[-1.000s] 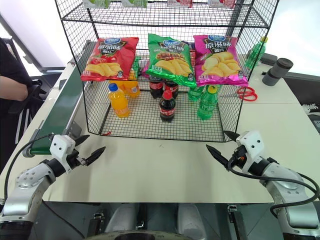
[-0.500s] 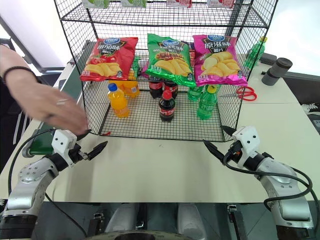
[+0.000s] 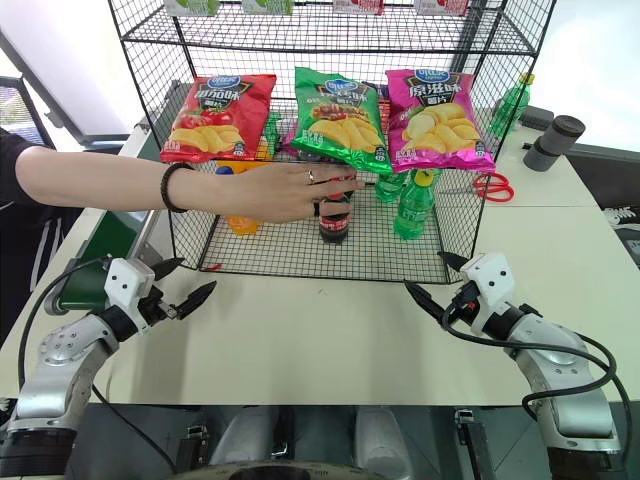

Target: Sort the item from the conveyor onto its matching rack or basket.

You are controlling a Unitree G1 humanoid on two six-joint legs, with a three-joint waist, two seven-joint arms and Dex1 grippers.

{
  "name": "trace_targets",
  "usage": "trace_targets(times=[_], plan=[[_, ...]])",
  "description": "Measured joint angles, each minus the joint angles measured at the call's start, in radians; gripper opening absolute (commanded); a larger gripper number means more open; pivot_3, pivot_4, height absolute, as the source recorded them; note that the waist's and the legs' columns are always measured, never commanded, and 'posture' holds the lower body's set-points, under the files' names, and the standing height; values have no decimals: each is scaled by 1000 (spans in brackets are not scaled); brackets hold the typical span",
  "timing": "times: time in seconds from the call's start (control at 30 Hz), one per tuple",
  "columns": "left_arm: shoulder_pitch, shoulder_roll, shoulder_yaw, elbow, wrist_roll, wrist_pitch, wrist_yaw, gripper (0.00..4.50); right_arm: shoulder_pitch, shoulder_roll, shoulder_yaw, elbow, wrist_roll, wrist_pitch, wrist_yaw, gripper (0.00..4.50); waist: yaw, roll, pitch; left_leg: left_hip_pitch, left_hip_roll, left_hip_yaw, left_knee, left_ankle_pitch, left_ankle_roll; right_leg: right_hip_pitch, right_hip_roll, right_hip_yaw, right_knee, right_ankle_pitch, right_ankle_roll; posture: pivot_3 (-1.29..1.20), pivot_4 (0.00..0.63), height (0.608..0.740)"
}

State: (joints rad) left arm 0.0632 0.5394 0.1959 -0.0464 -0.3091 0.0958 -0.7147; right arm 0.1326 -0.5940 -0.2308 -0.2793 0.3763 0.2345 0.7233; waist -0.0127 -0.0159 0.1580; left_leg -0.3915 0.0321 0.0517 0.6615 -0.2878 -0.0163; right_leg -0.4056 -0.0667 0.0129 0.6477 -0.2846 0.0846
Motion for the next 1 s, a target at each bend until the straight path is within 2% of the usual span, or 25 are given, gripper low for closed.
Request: trace_targets(times=[1.0], plan=[[-5,-9,10,-5,-7,-5,8,4500,-23,2,23,20,-2,-16,7,4450,-3,0,0,0,0,0,-1,0,0,0,0,0,0,0,0,0,150,740]])
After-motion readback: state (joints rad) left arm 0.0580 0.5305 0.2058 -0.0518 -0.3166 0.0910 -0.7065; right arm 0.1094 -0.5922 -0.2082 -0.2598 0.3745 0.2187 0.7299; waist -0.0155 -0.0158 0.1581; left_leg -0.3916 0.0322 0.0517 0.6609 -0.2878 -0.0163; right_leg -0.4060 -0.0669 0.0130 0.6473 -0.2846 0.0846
